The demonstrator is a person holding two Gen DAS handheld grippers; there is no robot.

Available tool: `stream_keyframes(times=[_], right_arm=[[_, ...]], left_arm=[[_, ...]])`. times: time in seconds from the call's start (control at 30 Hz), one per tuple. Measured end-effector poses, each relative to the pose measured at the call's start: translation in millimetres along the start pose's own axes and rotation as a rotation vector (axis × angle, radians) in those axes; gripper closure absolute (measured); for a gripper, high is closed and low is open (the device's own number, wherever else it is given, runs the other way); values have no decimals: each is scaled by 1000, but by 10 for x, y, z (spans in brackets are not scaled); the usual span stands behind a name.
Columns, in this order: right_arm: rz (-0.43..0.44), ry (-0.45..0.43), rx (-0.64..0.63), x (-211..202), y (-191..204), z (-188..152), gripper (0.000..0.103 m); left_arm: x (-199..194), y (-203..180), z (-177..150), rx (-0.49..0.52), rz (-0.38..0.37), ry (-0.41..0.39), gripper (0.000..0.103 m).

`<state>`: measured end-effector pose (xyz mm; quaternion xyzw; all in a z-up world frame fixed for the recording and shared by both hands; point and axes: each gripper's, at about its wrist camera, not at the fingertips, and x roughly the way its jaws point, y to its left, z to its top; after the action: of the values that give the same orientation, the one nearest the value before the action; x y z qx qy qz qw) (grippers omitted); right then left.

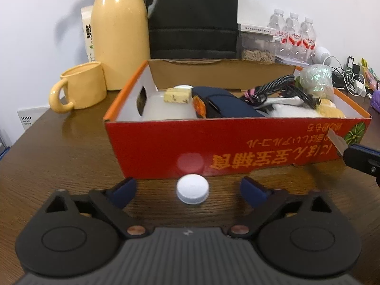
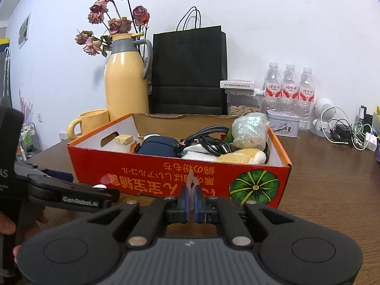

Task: Organize objects
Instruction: 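Grasp the white cap with the left gripper while the right holds the plastic piece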

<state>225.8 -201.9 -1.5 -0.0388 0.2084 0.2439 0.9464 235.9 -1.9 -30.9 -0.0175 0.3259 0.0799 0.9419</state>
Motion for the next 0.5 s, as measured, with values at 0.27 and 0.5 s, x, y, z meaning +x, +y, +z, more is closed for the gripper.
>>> stream_keyframes(times=[0.27, 0.5], right_arm=[[-1, -3, -8, -8, 27, -3, 99], [-3, -2, -13, -10, 48, -8, 99]], left_arm=[[-54, -23, -13, -21, -33, -5, 72], [-129, -20, -34, -35, -59, -28, 74]])
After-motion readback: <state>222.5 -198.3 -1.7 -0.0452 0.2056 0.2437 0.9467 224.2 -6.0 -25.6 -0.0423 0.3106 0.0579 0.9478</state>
